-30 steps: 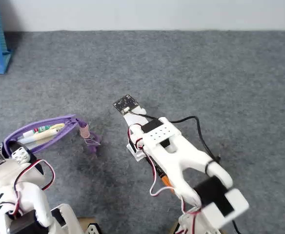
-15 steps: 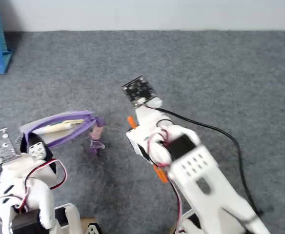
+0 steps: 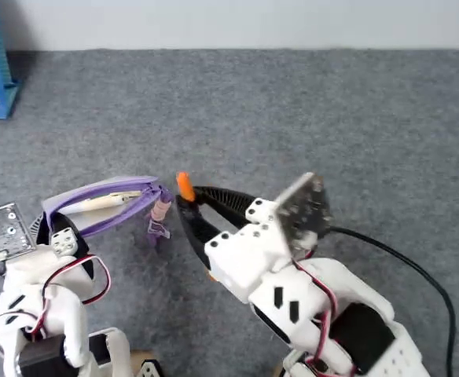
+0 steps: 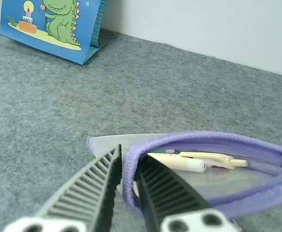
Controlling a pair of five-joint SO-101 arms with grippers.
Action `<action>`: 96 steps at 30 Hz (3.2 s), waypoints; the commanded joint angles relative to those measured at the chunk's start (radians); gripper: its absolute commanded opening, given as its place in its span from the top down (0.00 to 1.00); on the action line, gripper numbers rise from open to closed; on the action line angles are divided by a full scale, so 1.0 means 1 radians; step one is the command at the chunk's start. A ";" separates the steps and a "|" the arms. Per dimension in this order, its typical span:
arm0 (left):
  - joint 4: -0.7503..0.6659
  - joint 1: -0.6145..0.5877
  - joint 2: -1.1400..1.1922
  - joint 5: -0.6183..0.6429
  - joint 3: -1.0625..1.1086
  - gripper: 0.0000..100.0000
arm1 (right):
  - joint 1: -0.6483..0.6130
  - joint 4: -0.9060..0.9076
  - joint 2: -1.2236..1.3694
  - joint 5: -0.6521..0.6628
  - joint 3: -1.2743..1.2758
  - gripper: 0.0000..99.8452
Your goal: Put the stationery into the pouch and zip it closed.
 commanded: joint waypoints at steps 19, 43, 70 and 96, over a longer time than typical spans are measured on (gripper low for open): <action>-0.031 0.005 -0.002 0.014 0.018 0.99 | -0.007 -1.219 0.151 -0.147 0.420 0.99; -0.023 0.000 -0.002 0.009 0.019 0.99 | -0.088 -1.323 0.552 -0.143 0.413 0.85; -0.026 0.000 -0.003 0.009 0.030 0.99 | 0.047 -0.404 0.414 -0.187 0.313 0.83; -0.025 0.000 -0.003 0.008 0.031 0.99 | -0.038 -0.601 0.705 -0.190 0.242 0.99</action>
